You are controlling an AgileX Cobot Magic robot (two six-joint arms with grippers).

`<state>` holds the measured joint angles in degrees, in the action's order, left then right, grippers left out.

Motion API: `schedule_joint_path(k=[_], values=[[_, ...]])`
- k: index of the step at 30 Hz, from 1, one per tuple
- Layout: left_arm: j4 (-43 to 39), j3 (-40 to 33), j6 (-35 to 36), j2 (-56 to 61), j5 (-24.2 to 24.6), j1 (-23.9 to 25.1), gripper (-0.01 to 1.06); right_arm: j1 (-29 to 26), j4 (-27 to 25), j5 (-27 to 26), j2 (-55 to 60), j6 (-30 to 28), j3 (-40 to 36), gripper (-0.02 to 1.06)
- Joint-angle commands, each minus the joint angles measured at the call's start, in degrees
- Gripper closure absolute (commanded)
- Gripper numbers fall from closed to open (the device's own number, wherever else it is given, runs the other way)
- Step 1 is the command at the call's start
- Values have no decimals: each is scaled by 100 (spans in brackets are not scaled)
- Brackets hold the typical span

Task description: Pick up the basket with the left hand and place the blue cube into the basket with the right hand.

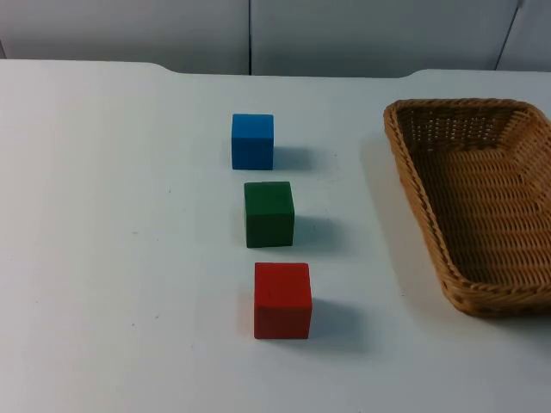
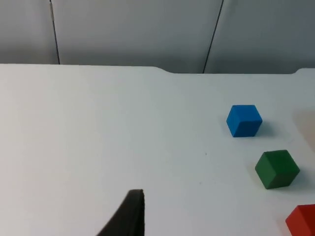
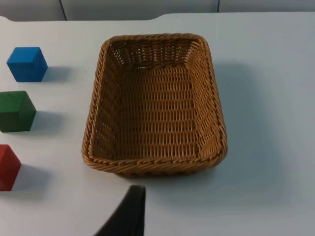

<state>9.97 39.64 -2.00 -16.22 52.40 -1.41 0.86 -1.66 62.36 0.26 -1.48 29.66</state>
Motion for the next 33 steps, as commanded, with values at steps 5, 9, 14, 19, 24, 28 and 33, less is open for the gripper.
schedule_joint_path(k=[5,9,14,19,24,28,33], values=[[128,225,-228,-189,-291,-35,0,-38,38,-61,-26,2,-37,0],[437,228,-228,-315,-525,-35,0,-38,38,-61,-26,2,-37,0],[487,228,-408,-619,-920,-35,0,-38,38,-61,-26,2,-37,0],[731,228,-534,-1043,-1357,-35,0,-38,38,-61,-26,2,-37,0],[1535,228,-1335,-1669,-1607,-35,0,-38,38,-61,-26,2,-37,0],[2377,228,-2158,-2314,-1752,-35,0,-38,38,-61,-26,2,-37,0],[3520,228,-3188,-3173,-1862,-35,0,-38,38,-61,-26,2,-37,0]])
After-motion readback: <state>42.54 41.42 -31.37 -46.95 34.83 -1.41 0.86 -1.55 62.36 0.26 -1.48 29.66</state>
